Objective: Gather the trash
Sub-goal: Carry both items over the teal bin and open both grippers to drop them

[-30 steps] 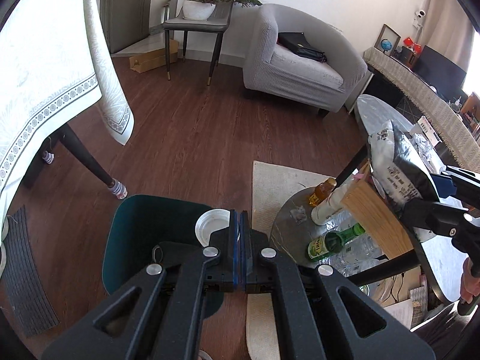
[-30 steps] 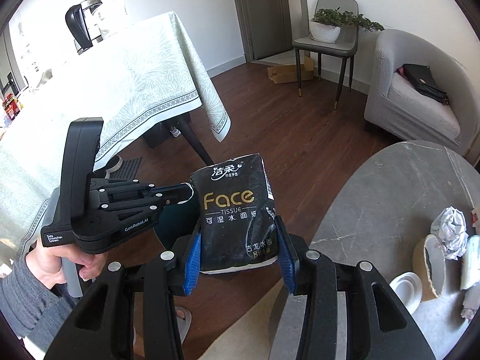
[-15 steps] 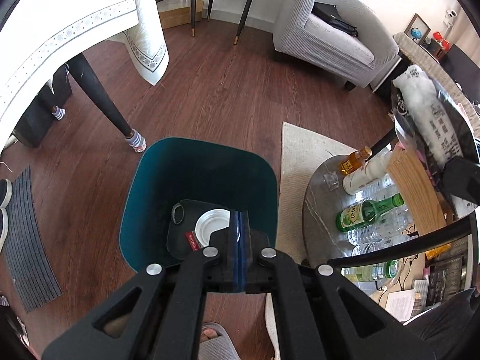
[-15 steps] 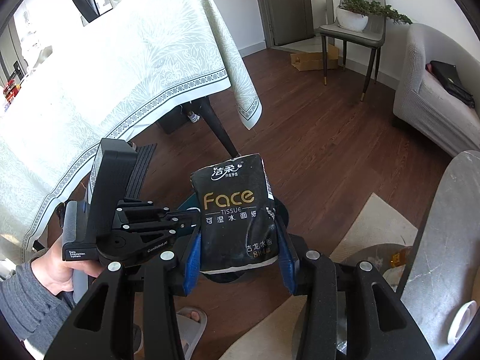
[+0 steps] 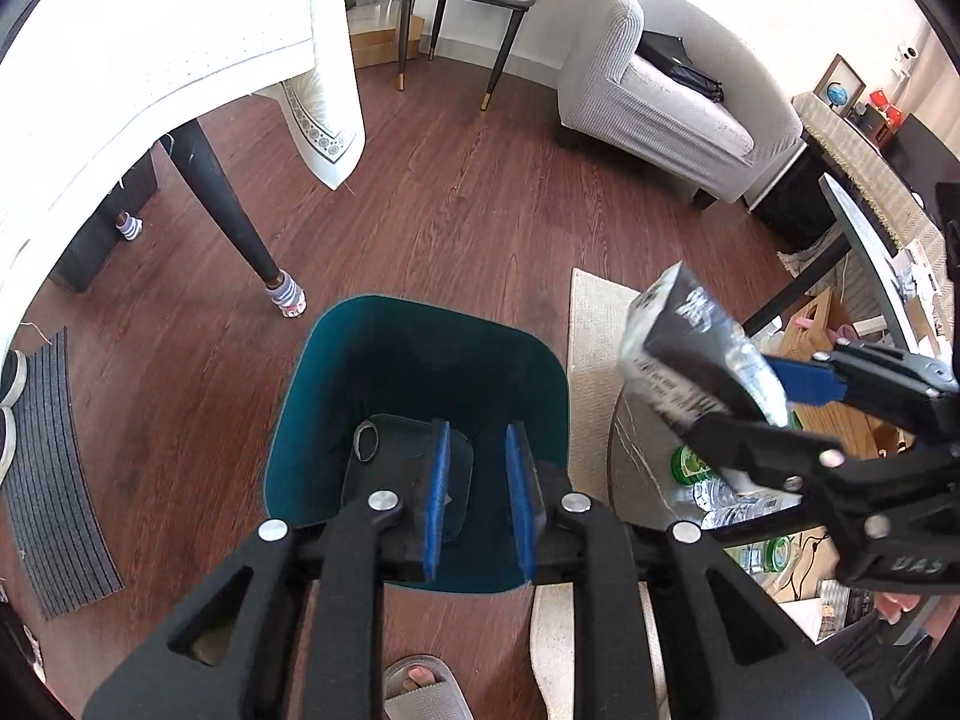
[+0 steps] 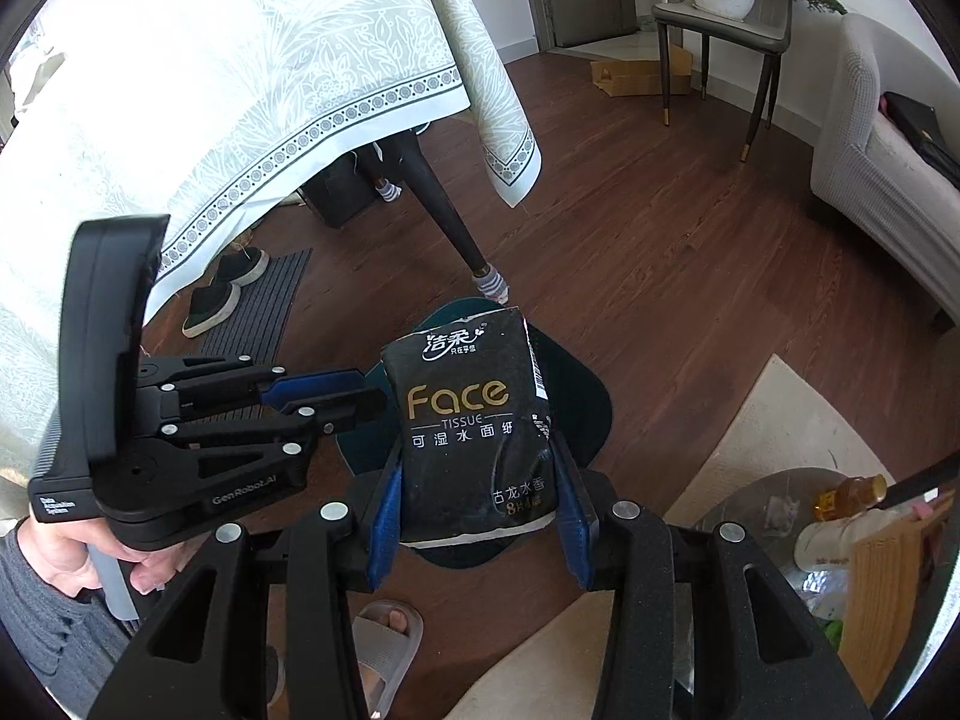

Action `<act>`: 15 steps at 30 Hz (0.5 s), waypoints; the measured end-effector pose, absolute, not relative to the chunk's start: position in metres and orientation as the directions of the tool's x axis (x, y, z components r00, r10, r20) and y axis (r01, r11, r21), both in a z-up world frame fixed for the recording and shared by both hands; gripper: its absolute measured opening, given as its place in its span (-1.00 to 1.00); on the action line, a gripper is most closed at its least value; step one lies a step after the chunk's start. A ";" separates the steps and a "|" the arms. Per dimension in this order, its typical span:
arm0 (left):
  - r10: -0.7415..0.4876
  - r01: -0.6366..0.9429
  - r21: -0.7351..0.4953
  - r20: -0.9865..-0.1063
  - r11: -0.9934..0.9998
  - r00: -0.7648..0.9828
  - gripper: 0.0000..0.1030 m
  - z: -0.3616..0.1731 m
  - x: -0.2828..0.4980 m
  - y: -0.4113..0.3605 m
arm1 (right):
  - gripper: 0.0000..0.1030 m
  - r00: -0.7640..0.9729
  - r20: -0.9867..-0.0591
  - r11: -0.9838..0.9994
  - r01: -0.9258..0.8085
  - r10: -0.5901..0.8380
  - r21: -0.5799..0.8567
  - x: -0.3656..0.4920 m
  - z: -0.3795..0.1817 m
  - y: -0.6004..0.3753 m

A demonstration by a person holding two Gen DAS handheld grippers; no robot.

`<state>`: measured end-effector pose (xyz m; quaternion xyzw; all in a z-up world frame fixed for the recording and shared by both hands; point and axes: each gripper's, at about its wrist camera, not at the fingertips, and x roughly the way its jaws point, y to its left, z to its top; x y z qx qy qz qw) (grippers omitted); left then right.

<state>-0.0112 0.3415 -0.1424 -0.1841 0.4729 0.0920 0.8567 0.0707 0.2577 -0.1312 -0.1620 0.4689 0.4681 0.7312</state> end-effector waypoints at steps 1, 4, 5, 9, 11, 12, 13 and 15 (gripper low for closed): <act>-0.009 -0.337 -0.230 -0.838 0.913 0.546 -0.55 -0.138 -0.013 0.343 | -0.14 0.117 -0.841 0.509 -0.837 0.528 0.203 0.071 -0.135 0.261; 0.009 -0.345 -0.233 -0.818 0.909 0.575 -0.54 -0.123 -0.020 0.346 | -0.14 0.107 -0.853 0.510 -0.837 0.510 0.200 0.070 -0.145 0.269; 0.013 -0.345 -0.233 -0.812 0.909 0.584 -0.54 -0.118 -0.022 0.347 | -0.14 0.102 -0.858 0.510 -0.836 0.504 0.200 0.069 -0.149 0.272; 0.024 -0.336 -0.234 -0.789 0.913 0.614 -0.58 -0.101 -0.031 0.348 | -0.13 0.085 -0.878 0.511 -0.838 0.470 0.192 0.068 -0.166 0.282; 0.032 -0.328 -0.227 -0.778 0.917 0.627 -0.62 -0.092 -0.035 0.347 | -0.13 0.078 -0.890 0.514 -0.838 0.448 0.186 0.067 -0.176 0.288; 0.034 -0.325 -0.226 -0.773 0.919 0.634 -0.66 -0.087 -0.037 0.347 | -0.12 0.074 -0.895 0.513 -0.839 0.439 0.182 0.066 -0.181 0.290; 0.037 -0.324 -0.225 -0.768 0.919 0.639 -0.72 -0.083 -0.039 0.348 | -0.12 0.071 -0.900 0.513 -0.840 0.429 0.178 0.065 -0.185 0.293; 0.039 -0.319 -0.227 -0.758 0.920 0.652 -0.80 -0.076 -0.043 0.348 | -0.10 0.070 -0.910 0.511 -0.844 0.409 0.165 0.062 -0.193 0.297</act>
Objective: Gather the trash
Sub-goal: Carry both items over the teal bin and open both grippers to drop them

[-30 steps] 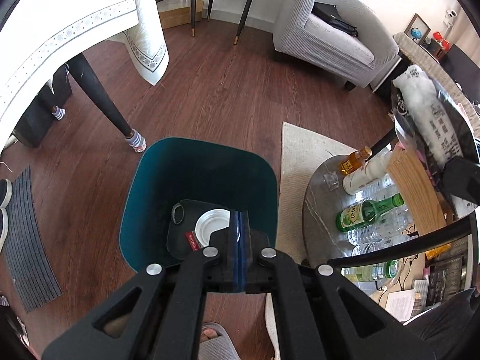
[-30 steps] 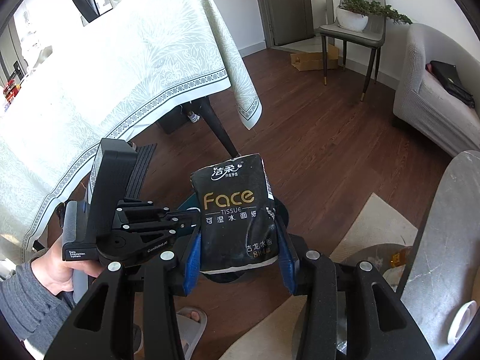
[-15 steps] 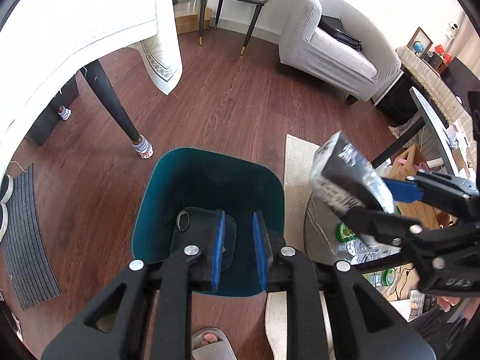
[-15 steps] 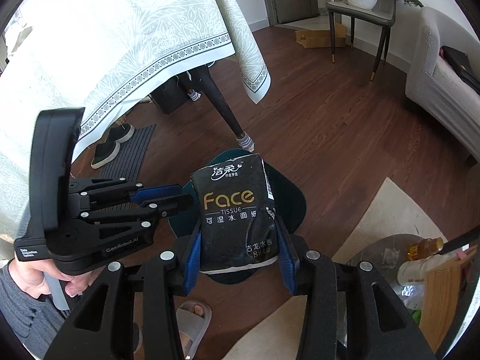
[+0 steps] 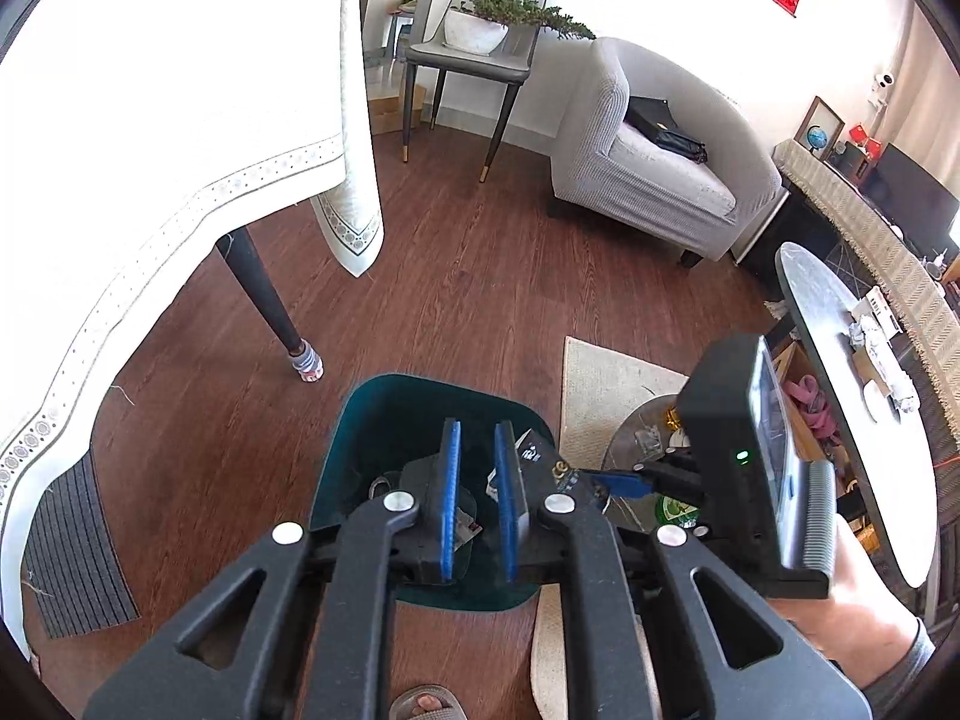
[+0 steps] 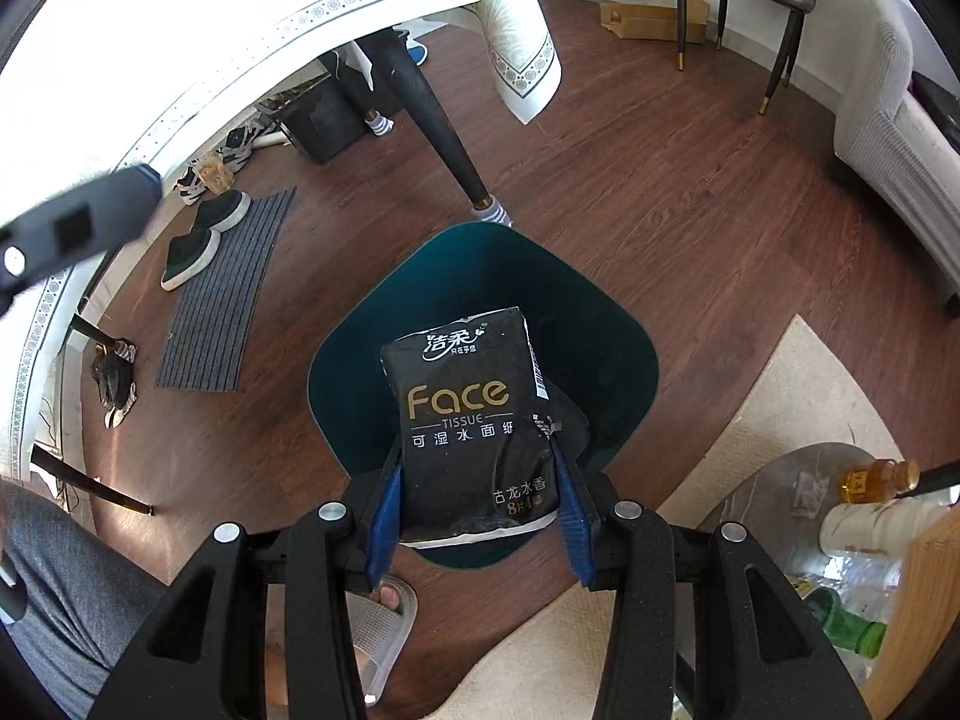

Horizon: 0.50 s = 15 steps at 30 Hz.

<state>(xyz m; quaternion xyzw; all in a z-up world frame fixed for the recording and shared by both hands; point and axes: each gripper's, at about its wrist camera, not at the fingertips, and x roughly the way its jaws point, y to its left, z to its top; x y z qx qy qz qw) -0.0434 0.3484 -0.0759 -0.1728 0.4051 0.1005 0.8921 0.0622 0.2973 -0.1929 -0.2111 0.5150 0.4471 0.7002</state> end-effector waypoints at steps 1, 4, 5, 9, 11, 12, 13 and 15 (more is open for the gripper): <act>0.040 -0.317 -0.228 -0.752 0.921 0.657 -0.82 -0.072 -0.045 0.349 | -0.08 0.069 -0.912 0.509 -0.846 0.403 0.161 0.060 -0.196 0.298; 0.043 -0.315 -0.233 -0.739 0.920 0.673 -0.83 -0.061 -0.048 0.351 | 0.04 0.072 -0.917 0.508 -0.848 0.392 0.151 0.058 -0.201 0.302; 0.044 -0.314 -0.236 -0.733 0.920 0.679 -0.83 -0.057 -0.050 0.351 | 0.08 0.076 -0.918 0.506 -0.850 0.390 0.145 0.057 -0.201 0.303; 0.050 -0.315 -0.243 -0.716 0.918 0.697 -0.83 -0.047 -0.053 0.352 | 0.21 0.085 -0.912 0.501 -0.854 0.400 0.140 0.055 -0.197 0.302; 0.053 -0.316 -0.242 -0.711 0.917 0.701 -0.83 -0.044 -0.053 0.351 | 0.21 0.081 -0.905 0.497 -0.854 0.419 0.154 0.055 -0.192 0.300; 0.052 -0.316 -0.245 -0.711 0.917 0.702 -0.83 -0.044 -0.053 0.353 | 0.21 0.083 -0.900 0.494 -0.856 0.427 0.156 0.054 -0.187 0.298; 0.051 -0.315 -0.247 -0.709 0.916 0.703 -0.83 -0.043 -0.052 0.352 | 0.21 0.087 -0.895 0.489 -0.858 0.437 0.156 0.054 -0.182 0.296; 0.052 -0.312 -0.245 -0.705 0.918 0.707 -0.83 -0.040 -0.050 0.349 | 0.21 0.096 -0.881 0.482 -0.862 0.463 0.160 0.052 -0.170 0.290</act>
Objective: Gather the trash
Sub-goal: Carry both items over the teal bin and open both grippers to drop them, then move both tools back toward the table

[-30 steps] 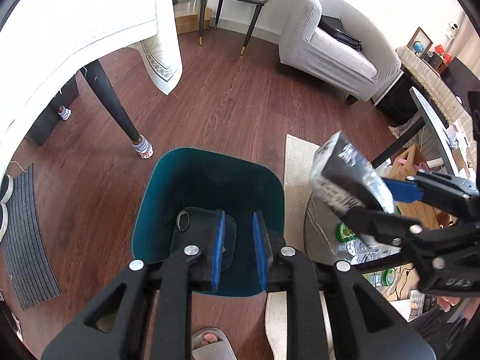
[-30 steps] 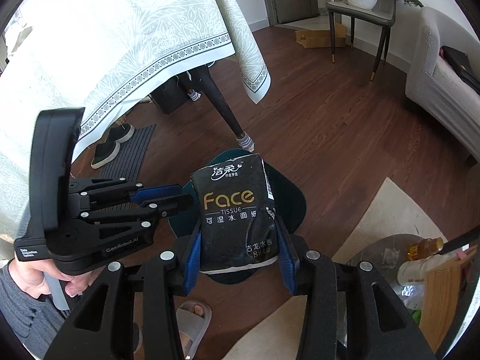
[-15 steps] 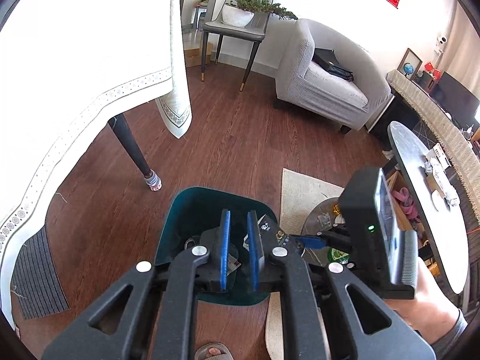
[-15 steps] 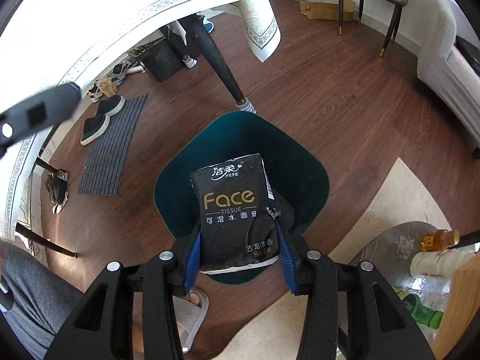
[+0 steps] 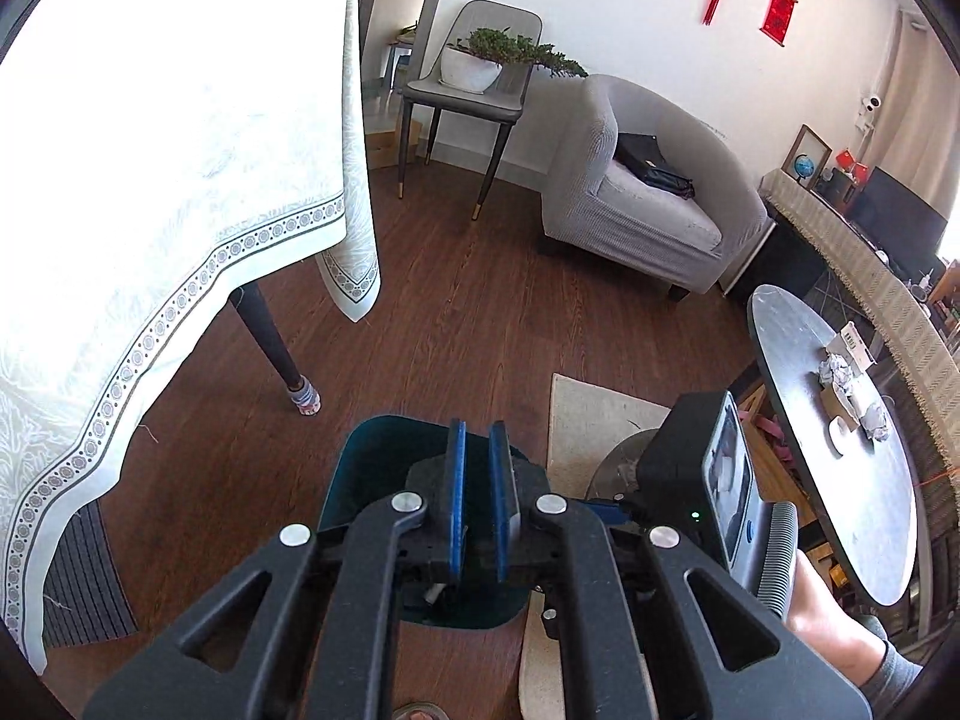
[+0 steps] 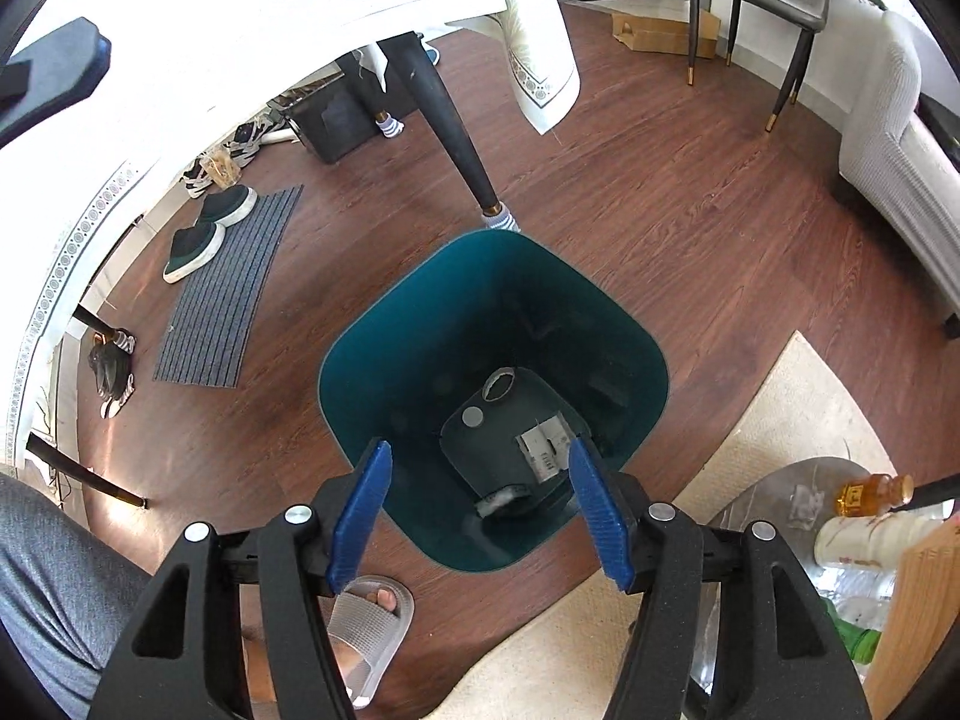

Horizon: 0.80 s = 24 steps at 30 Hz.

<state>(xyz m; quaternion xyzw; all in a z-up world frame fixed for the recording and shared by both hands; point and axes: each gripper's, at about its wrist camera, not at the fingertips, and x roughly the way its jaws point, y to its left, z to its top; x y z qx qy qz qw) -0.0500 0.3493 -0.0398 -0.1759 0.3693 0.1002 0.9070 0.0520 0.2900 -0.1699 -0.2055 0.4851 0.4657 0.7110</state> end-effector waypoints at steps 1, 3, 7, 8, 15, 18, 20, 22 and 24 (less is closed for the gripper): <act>0.050 -0.308 -0.246 -0.703 0.919 0.710 -0.83 -0.038 -0.049 0.348 | 0.21 0.098 -0.873 0.478 -0.863 0.477 0.164 0.051 -0.163 0.286; 0.045 -0.297 -0.245 -0.698 0.923 0.715 -0.83 -0.034 -0.047 0.343 | 0.21 0.116 -0.857 0.474 -0.865 0.502 0.161 0.050 -0.148 0.279; 0.036 -0.257 -0.228 -0.678 0.939 0.735 -0.83 -0.021 -0.040 0.324 | 0.08 0.168 -0.826 0.480 -0.867 0.538 0.136 0.046 -0.120 0.260; 0.032 -0.246 -0.226 -0.672 0.943 0.740 -0.83 -0.019 -0.039 0.318 | 0.04 0.178 -0.820 0.483 -0.865 0.544 0.132 0.047 -0.113 0.256; -0.002 -0.182 -0.224 -0.636 0.957 0.772 -0.55 -0.003 -0.022 0.282 | -0.04 0.262 -0.775 0.532 -0.839 0.575 0.111 0.059 -0.072 0.207; -0.029 -0.153 -0.232 -0.630 0.961 0.776 -0.49 0.000 -0.011 0.264 | -0.08 0.297 -0.764 0.565 -0.818 0.573 0.106 0.070 -0.061 0.180; -0.047 -0.132 -0.237 -0.624 0.963 0.780 -0.39 0.002 -0.004 0.251 | -0.09 0.319 -0.758 0.591 -0.800 0.569 0.107 0.078 -0.056 0.162; -0.066 -0.108 -0.240 -0.618 0.965 0.784 -0.27 0.004 0.003 0.236 | -0.09 0.345 -0.751 0.618 -0.779 0.564 0.107 0.086 -0.050 0.141; -0.086 -0.085 -0.241 -0.618 0.967 0.781 -0.24 0.005 0.011 0.220 | -0.09 0.370 -0.743 0.644 -0.757 0.558 0.107 0.092 -0.045 0.121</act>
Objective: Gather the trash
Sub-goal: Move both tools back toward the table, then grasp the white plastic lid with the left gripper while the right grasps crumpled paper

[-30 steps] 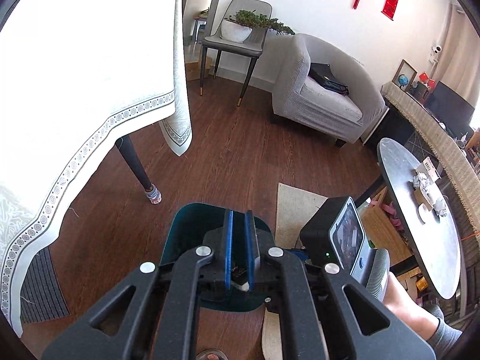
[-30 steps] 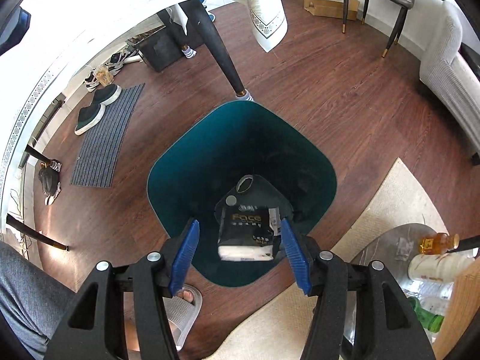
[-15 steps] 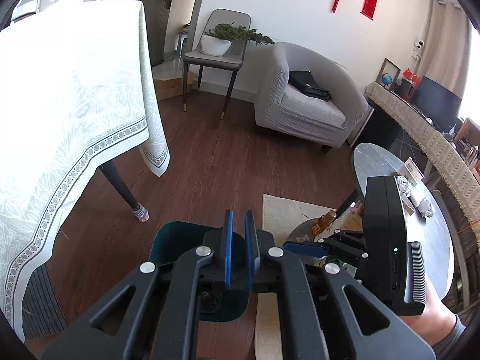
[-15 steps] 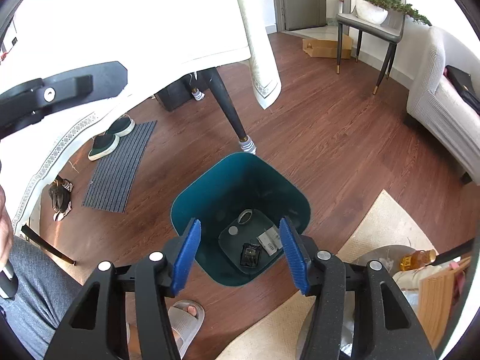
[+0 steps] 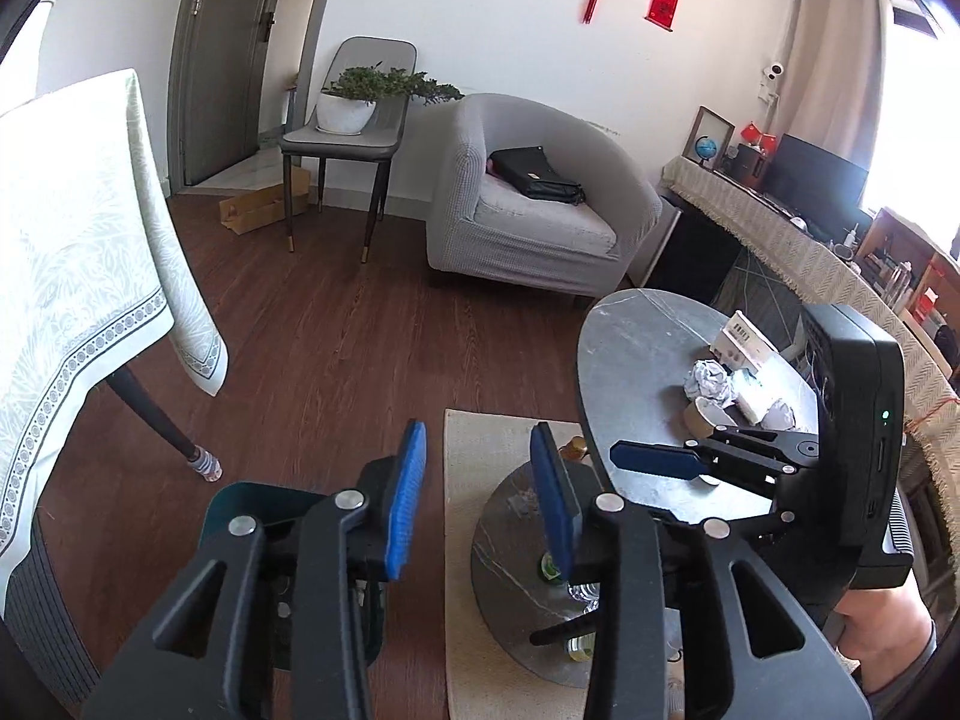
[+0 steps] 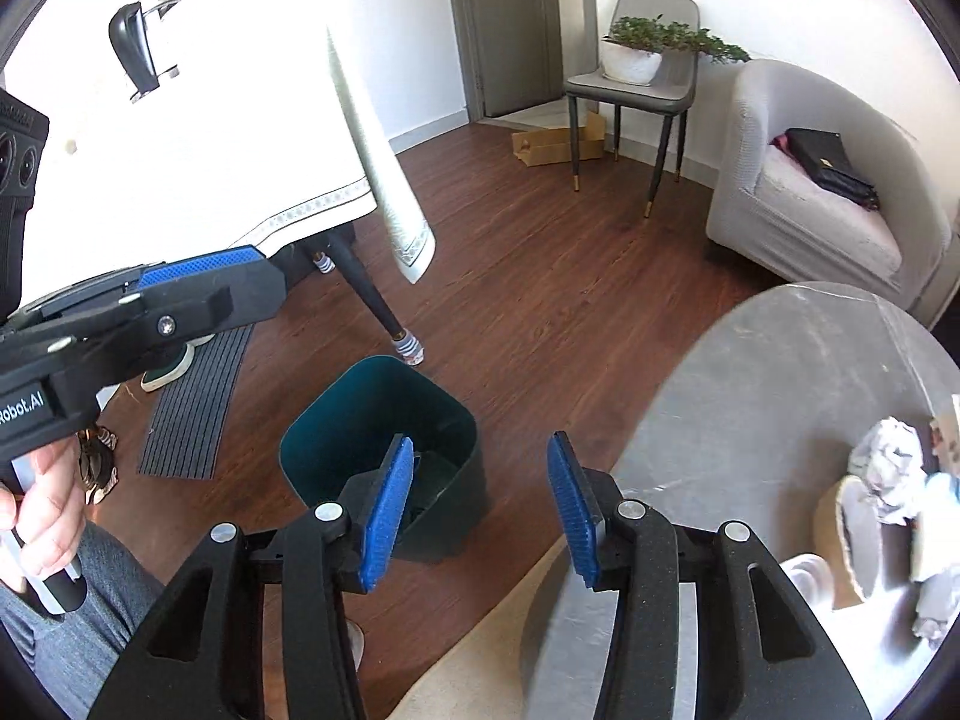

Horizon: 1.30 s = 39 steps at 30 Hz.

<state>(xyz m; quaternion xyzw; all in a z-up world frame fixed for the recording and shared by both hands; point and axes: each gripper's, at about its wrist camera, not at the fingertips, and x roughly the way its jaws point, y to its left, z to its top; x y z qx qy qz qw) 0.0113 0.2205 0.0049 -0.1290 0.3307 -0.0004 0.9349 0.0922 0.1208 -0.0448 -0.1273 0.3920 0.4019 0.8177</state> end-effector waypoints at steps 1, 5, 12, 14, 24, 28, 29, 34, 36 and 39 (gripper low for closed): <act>-0.095 -0.071 -0.238 -0.619 0.969 0.779 -0.19 0.005 0.016 0.211 | -0.09 0.377 -0.741 0.655 -0.747 0.557 0.112 0.095 -0.043 0.110; -0.122 -0.021 -0.213 -0.632 0.977 0.765 -0.14 -0.001 0.031 0.177 | -0.09 0.418 -0.733 0.698 -0.707 0.537 0.109 0.104 -0.037 0.073; -0.167 0.050 -0.193 -0.658 0.980 0.734 -0.01 -0.012 0.054 0.131 | -0.08 0.487 -0.725 0.764 -0.640 0.486 0.083 0.114 -0.027 0.011; -0.175 0.063 -0.189 -0.664 0.980 0.727 0.08 -0.016 0.059 0.119 | -0.08 0.505 -0.724 0.783 -0.617 0.470 0.078 0.117 -0.026 -0.007; -0.232 0.159 -0.169 -0.703 0.973 0.672 0.10 -0.041 0.092 0.053 | 0.36 0.584 -0.710 0.862 -0.502 0.394 0.065 0.123 -0.026 -0.090; -0.224 0.171 -0.147 -0.723 0.974 0.654 0.10 -0.053 0.101 0.032 | 0.45 0.594 -0.709 0.877 -0.476 0.381 0.072 0.125 -0.027 -0.109; -0.221 0.171 -0.143 -0.726 0.975 0.651 0.10 -0.055 0.103 0.028 | 0.48 0.595 -0.709 0.878 -0.473 0.378 0.071 0.126 -0.028 -0.113; -0.192 0.160 -0.115 -0.739 0.980 0.646 0.01 -0.062 0.110 0.017 | 0.54 0.590 -0.717 0.880 -0.469 0.372 0.071 0.129 -0.030 -0.128; -0.184 0.157 -0.107 -0.744 0.982 0.643 -0.03 -0.064 0.112 0.014 | 0.55 0.585 -0.721 0.882 -0.465 0.372 0.078 0.131 -0.032 -0.134; -0.171 0.144 -0.102 -0.754 0.984 0.634 -0.18 -0.068 0.116 0.012 | 0.56 0.577 -0.731 0.884 -0.462 0.364 0.076 0.133 -0.035 -0.141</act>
